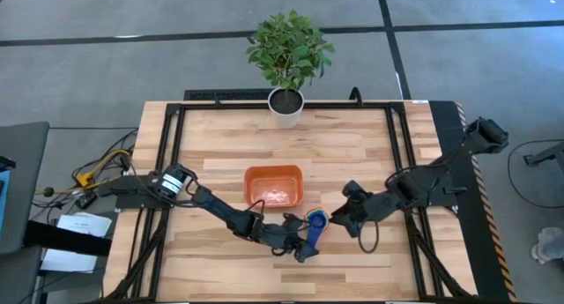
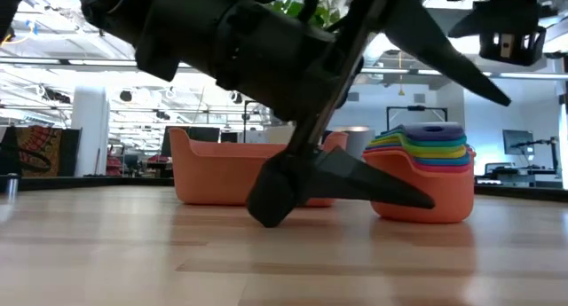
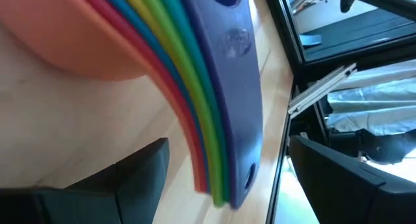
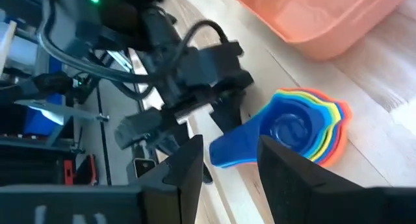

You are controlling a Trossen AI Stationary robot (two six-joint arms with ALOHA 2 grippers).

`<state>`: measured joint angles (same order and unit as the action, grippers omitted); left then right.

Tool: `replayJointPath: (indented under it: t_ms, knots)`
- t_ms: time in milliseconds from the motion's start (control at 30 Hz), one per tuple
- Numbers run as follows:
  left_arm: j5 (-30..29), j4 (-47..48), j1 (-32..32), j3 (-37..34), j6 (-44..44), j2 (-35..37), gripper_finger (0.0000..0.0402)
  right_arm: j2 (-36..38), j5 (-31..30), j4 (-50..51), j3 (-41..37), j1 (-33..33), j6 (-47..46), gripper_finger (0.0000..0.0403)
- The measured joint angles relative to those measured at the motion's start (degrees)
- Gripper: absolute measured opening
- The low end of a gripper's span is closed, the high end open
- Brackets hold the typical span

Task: Nest measuring cups in basket
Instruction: Put the nested measuring cups into the orange bin

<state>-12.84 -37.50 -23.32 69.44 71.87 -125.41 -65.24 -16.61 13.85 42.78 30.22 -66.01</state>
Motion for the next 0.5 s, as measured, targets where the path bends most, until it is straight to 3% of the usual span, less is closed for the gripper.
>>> replayJointPath:
  t_ms: [333,500]
  knots:
    - [-0.92,0.45,1.17,1.0,-0.26,-0.45,0.0305,0.87,-3.07,0.78,0.0,3.83,-1.49,0.0155]
    - [-0.94,0.01,1.77,0.84,-0.88,-0.45,0.0276,0.87,-3.53,0.7,0.0,5.21,-1.75,0.0147]
